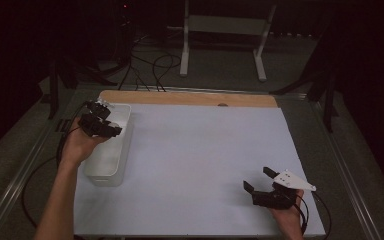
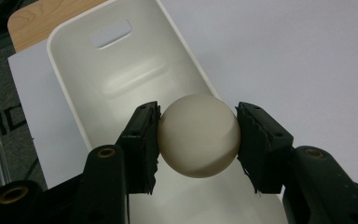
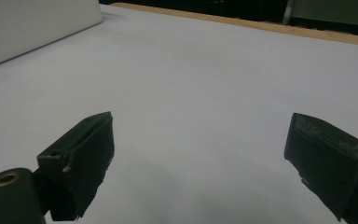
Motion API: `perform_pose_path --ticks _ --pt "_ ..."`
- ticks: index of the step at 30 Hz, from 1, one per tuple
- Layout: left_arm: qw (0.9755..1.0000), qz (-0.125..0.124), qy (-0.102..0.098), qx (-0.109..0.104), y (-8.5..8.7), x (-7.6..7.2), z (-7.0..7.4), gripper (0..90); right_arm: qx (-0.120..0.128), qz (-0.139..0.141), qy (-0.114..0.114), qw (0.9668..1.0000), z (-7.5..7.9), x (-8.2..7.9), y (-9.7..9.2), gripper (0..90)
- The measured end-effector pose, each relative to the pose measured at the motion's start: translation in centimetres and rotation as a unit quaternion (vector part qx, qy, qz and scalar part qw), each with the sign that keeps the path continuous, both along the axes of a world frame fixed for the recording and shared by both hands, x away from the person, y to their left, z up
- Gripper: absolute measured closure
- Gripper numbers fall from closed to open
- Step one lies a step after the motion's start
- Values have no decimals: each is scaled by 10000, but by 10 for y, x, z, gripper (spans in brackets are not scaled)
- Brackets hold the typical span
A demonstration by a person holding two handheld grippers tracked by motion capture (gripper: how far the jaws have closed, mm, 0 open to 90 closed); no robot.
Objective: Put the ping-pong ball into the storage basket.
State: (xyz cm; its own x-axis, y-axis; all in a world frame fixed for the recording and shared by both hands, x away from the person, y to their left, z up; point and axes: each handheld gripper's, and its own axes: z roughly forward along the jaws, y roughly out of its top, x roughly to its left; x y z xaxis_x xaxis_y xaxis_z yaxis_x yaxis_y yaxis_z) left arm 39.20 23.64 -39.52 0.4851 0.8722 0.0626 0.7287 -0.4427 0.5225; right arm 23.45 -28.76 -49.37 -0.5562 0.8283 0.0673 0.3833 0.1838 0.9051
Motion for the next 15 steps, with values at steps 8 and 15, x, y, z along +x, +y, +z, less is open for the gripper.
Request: perform_pose_path --ticks 8,15 --pt "10000 19 9 9 2 0 0 511 6 -1 7 10000 0 0 0 79" --pt "10000 53 2 7 3 0 -1 511 1 -2 -6 10000 0 0 0 79"
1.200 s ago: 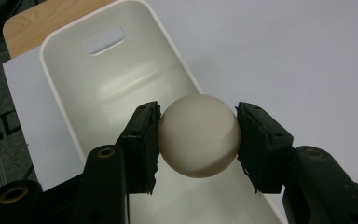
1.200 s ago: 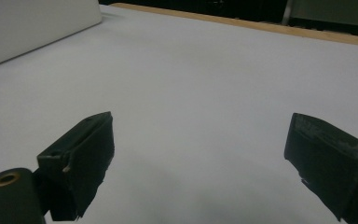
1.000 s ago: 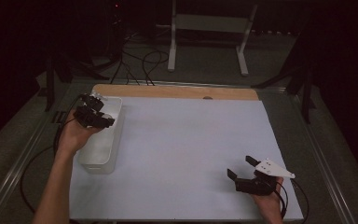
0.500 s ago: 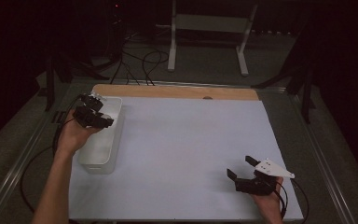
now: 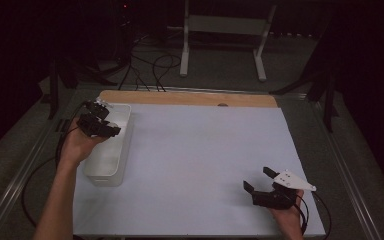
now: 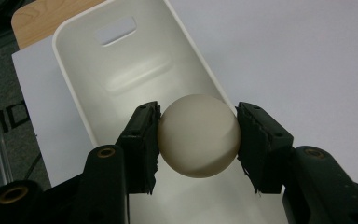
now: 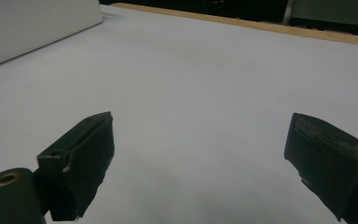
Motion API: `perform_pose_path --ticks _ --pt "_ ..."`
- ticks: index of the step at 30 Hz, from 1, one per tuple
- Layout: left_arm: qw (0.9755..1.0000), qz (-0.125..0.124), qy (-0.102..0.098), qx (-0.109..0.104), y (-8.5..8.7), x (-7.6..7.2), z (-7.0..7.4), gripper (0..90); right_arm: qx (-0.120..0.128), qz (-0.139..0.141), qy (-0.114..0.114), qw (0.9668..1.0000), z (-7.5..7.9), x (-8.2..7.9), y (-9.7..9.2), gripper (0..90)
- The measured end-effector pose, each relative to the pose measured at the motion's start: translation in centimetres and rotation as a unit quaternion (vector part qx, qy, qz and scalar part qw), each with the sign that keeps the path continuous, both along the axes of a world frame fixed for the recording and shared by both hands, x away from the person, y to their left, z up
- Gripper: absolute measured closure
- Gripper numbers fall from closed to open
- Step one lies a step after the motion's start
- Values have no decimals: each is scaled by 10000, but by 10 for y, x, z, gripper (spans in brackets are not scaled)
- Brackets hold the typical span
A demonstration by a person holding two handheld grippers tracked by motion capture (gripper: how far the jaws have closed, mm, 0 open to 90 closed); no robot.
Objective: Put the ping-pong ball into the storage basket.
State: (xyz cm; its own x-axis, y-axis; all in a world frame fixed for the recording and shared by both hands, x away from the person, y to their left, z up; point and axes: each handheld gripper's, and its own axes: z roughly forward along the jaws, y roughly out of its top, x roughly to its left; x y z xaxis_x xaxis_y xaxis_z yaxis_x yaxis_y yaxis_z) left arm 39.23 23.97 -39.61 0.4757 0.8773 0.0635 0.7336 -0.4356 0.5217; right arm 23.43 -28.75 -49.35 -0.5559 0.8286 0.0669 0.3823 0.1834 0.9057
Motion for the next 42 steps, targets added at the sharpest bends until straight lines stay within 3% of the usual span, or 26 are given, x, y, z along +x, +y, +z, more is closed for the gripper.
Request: perform_pose_path --ticks 33,34,38,42 --pt "9999 74 67 87 5 -1 -5 504 -2 7 4 10000 0 0 0 79" --pt "9999 119 83 67 6 0 -5 482 -2 6 3 10000 0 0 0 79" --pt "9992 331 114 209 3 2 -9 149 -3 7 4 10000 0 0 0 79" --pt "9985 445 140 278 5 4 -11 12 -5 10 3 10000 0 0 0 80"
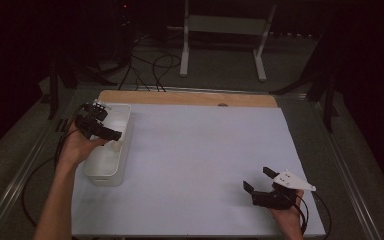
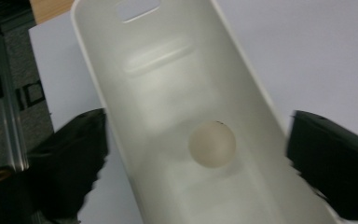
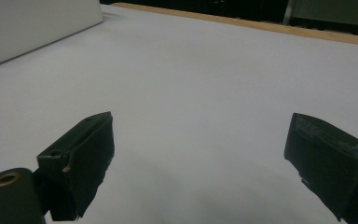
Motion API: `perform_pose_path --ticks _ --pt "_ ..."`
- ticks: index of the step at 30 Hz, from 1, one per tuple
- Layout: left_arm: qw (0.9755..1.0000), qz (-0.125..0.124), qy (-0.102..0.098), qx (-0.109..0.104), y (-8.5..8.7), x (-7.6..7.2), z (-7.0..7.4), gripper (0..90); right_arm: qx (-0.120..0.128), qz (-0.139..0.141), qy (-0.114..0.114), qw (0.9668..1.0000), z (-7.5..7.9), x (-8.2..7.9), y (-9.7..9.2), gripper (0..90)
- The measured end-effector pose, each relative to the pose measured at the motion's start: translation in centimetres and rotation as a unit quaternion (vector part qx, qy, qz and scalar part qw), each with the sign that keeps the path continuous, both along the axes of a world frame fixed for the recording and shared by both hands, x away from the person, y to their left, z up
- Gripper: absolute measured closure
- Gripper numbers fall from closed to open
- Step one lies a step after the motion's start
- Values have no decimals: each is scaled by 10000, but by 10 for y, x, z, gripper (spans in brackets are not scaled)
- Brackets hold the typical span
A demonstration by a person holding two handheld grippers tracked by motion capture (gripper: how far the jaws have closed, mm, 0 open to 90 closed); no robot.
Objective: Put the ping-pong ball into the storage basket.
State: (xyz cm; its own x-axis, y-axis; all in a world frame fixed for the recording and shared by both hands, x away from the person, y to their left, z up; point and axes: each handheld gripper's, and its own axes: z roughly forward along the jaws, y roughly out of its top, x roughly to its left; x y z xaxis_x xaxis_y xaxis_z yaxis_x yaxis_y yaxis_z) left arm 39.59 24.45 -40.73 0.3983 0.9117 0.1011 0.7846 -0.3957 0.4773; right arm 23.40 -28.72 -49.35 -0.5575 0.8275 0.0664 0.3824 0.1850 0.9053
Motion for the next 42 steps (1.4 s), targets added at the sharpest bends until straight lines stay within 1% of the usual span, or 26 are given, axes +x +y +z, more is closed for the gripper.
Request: perform_pose_path --ticks 3,17,21,28,32,35,38,42 --pt "10000 27 -40 -13 2 -1 1 6 -6 -2 1 10000 0 0 0 79" --pt "9998 -27 -173 -138 4 -3 4 4 -2 -2 5 10000 0 0 0 80" --pt "9998 -15 -193 -108 4 -3 4 4 -2 3 3 10000 0 0 0 79" --pt "9996 -40 -259 -120 2 -4 6 4 1 0 -3 10000 0 0 0 79" --pt "9995 -105 -277 -121 1 -6 6 4 4 0 -1 10000 0 0 0 79" --pt "9993 -121 -315 -158 0 -6 6 4 7 1 -3 10000 0 0 0 80" --pt "9989 -202 -355 -211 -2 -7 7 4 6 -7 -1 10000 0 0 0 79" --pt "9981 -290 -413 -344 -4 -8 8 3 3 2 -6 10000 0 0 0 79"
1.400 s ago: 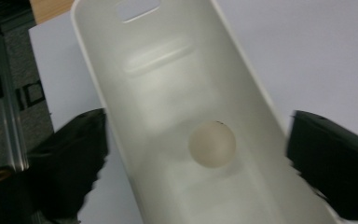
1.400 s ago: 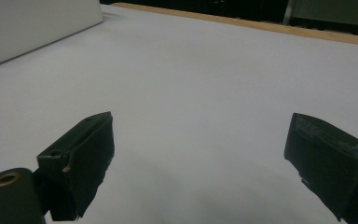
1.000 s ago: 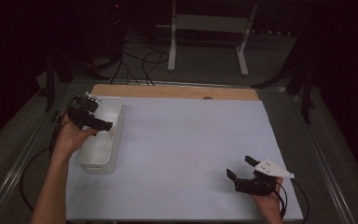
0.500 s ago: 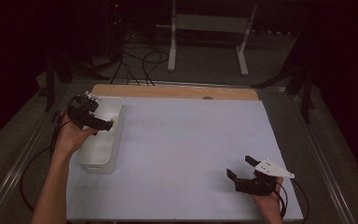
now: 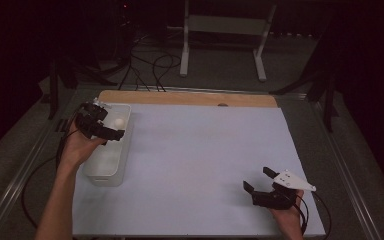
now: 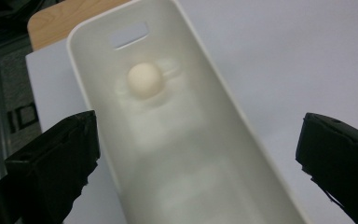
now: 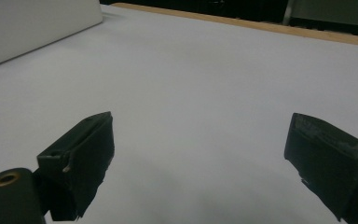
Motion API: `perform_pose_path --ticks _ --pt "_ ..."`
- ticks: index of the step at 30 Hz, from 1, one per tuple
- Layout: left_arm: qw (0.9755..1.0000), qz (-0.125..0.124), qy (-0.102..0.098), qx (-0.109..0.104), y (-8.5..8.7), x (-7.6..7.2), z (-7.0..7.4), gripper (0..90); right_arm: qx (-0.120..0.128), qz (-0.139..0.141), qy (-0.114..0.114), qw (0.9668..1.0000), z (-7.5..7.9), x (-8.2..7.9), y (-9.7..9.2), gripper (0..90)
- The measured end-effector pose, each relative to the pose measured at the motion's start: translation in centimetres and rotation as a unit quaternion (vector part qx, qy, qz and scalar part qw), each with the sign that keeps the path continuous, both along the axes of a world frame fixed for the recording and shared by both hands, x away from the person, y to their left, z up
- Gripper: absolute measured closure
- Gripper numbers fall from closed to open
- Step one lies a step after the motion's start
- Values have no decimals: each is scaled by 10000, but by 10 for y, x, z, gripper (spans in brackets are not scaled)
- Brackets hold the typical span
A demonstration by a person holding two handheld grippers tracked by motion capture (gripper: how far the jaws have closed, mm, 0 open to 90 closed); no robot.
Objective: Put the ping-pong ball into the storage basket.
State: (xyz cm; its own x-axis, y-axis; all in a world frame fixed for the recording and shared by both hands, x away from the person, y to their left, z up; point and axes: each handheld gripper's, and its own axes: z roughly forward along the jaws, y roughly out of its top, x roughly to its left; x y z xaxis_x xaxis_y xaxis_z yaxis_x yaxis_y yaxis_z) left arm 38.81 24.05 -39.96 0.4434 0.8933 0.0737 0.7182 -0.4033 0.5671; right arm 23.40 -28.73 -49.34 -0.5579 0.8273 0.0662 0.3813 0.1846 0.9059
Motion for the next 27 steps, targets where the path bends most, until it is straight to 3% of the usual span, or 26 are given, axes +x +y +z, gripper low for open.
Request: perform_pose_path --ticks 18,27 --pt "9992 -280 -260 -146 -13 -9 -1 3 -3 -2 -25 10000 0 0 -1 79" --pt "9976 -454 -434 -284 -17 -17 0 3 6 -3 -28 10000 0 0 -1 79"
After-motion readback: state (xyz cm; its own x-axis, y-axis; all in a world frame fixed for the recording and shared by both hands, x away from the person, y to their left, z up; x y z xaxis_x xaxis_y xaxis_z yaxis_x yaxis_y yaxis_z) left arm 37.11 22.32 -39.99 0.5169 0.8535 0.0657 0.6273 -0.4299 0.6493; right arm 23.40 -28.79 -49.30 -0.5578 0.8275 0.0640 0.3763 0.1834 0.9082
